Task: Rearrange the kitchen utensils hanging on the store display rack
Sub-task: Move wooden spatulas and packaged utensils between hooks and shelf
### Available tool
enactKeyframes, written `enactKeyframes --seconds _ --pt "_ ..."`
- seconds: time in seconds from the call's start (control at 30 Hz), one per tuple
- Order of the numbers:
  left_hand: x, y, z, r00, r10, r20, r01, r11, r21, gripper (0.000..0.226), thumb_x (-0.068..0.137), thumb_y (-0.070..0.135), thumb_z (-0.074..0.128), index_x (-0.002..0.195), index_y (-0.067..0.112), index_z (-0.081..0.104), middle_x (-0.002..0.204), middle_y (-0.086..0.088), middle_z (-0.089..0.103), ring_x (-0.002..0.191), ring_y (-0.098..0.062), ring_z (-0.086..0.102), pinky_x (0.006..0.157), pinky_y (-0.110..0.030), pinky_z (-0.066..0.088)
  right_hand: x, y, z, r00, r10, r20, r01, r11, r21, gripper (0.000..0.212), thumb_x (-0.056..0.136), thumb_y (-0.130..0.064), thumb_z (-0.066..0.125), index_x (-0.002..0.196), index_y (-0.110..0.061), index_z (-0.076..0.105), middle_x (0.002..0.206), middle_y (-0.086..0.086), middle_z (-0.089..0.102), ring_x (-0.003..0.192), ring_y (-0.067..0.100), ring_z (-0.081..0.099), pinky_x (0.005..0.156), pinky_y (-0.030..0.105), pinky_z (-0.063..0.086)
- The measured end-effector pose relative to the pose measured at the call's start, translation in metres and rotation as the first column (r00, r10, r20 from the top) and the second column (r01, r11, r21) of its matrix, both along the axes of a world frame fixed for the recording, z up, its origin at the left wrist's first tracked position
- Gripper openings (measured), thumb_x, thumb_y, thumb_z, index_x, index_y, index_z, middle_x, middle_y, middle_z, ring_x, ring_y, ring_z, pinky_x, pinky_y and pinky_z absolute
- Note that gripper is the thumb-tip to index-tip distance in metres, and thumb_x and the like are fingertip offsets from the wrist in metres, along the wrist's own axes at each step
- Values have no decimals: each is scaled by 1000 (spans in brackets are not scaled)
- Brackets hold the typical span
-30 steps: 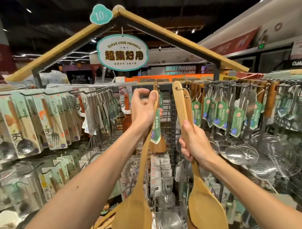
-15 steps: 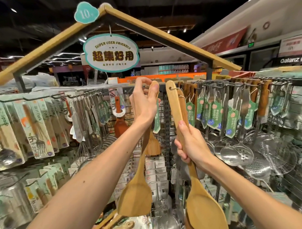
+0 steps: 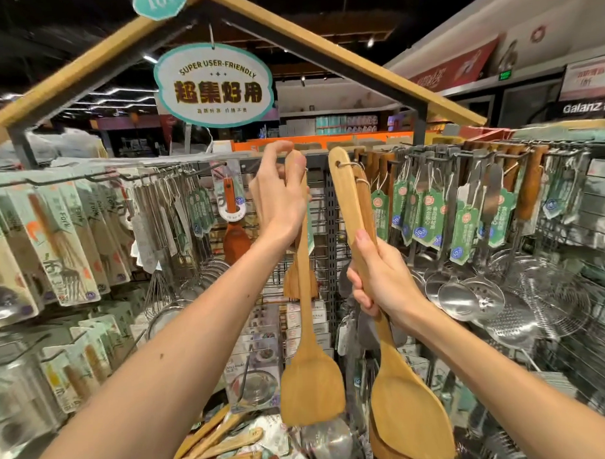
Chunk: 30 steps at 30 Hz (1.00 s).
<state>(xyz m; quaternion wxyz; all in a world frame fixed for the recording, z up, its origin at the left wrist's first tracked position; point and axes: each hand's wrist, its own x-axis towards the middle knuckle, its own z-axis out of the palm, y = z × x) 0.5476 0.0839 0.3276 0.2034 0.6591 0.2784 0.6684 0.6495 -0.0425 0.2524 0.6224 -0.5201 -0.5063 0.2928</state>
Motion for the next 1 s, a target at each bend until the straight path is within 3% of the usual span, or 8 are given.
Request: enactKeyframes --seconds 0.1,0.27,0.4,0.5,0.63,0.8,0.9,1.0 --pt "-7 9 -11 994 38 -103 -28 995 94 25 94 25 67 118 21 64 88 15 64 71 3 58 79 -31 51 0 -2 1 1000 3 -3 -3 1000 0 29 101 -52 38 95 -26 45 60 1 47 39 14 40 35 19 31" --pt "-9 18 -15 971 -3 -238 6 1000 12 51 96 14 64 143 26 51 111 14 59 84 -7 57 84 -24 41 2 -10 0 1000 26 -5 -26 1000 -1 27 100 -50 40 97 -24 46 59 0 48 39 14 42 32 21 33" --pt "-9 19 -8 950 -22 -310 6 999 -53 56 97 7 60 147 27 45 106 0 65 81 -10 61 86 -30 50 3 -17 0 999 33 -10 -33 999 17 24 102 -45 41 93 -23 45 59 2 49 38 17 44 33 23 35" --pt "-13 19 -2 930 -71 -362 19 989 -145 62 99 -2 52 149 31 40 109 4 58 87 -2 62 89 -35 56 3 -24 0 999 42 -10 -42 999 12 24 102 -43 41 93 -21 44 60 3 50 39 18 47 34 25 39" --pt "-24 9 4 872 -36 -488 -30 992 -127 65 100 4 53 154 33 31 132 -5 59 99 -5 51 87 -28 44 6 -32 -3 999 44 -3 -44 999 -9 24 103 -41 42 95 -19 45 62 6 52 43 21 51 39 31 48" --pt "-47 -2 -2 844 -25 -535 -39 993 -107 51 96 19 62 143 27 45 123 -1 64 116 -18 56 98 -32 37 11 -43 -11 1000 -12 15 13 999 -38 31 102 -39 43 99 -9 51 66 11 61 52 23 63 49 33 56" --pt "-65 -23 -7 873 -36 -487 -17 994 -105 33 96 19 63 129 22 57 114 2 66 100 -9 61 92 -28 47 16 -49 -18 1000 -10 -20 9 999 -53 35 102 -35 44 96 -2 54 67 13 64 55 24 65 52 32 58" --pt "-80 -50 -20 859 -181 -480 102 977 -185 19 95 19 64 114 21 66 90 8 69 72 3 63 74 -24 51 17 -55 -24 1000 -11 -21 10 998 -55 36 101 -34 45 97 0 56 69 14 68 60 26 69 57 33 61"
